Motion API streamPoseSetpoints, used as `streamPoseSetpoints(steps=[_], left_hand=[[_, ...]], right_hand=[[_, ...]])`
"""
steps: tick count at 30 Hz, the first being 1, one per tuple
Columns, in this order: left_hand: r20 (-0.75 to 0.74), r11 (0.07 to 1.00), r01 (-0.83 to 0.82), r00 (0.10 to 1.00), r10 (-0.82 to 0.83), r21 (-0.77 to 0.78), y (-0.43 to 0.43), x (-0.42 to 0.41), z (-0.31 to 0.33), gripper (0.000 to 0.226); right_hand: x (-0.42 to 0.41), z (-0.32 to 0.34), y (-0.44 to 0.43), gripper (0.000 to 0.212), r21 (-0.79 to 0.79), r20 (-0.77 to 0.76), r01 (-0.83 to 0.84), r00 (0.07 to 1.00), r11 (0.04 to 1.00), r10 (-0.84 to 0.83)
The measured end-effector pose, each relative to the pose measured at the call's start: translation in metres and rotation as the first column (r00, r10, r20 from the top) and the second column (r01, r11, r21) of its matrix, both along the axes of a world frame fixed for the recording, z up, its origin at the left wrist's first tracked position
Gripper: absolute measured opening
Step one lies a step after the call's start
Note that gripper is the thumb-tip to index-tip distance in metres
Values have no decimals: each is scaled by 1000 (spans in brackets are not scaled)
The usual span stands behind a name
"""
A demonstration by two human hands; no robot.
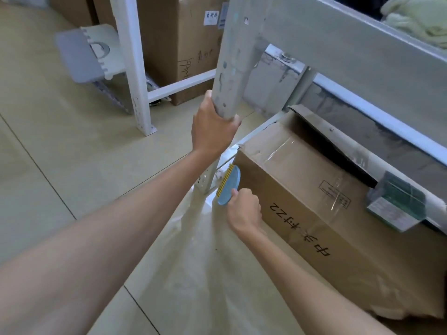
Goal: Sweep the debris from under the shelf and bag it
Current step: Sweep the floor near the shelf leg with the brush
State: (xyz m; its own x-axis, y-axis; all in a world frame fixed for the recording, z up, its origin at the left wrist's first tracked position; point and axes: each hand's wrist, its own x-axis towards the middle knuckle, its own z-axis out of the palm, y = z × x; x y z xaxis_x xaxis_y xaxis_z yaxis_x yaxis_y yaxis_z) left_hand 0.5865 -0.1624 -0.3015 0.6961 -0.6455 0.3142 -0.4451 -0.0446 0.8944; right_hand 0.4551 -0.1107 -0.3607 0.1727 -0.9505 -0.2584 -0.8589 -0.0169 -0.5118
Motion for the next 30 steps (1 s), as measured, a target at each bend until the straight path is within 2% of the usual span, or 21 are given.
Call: streamPoseSetpoints(steps=[4,8,14,18,21,30], left_hand=[[5,999,-38,999,38,-19,-1,-2,-7,40],[-4,999,-23,1000,23,-34,-3,-4,-10,45],[-11,998,-1,1000,0,-69,-5,-4,-13,53],[-7,996,-9,1000,9,-84,-4,-5,-12,49],[-16,995,-5,1000,3,-102,-4,-5,-12,43],[2,995,-53,999,53,-82,-10,-2,-17,43]], right_hand=[[4,-5,-6,33,13,17,5,1000,1000,-5],[12,-7,-11,29,48,36,12,999,999,-14],[27,-9,-11,36,107,112,28,993,994,-40],[34,-6,-12,21,120,122,127,982,985,-141],[40,1,-14,11,104,127,142,980,984,-155],[61,-1,-32,23,167,140,142,976,976,-166]])
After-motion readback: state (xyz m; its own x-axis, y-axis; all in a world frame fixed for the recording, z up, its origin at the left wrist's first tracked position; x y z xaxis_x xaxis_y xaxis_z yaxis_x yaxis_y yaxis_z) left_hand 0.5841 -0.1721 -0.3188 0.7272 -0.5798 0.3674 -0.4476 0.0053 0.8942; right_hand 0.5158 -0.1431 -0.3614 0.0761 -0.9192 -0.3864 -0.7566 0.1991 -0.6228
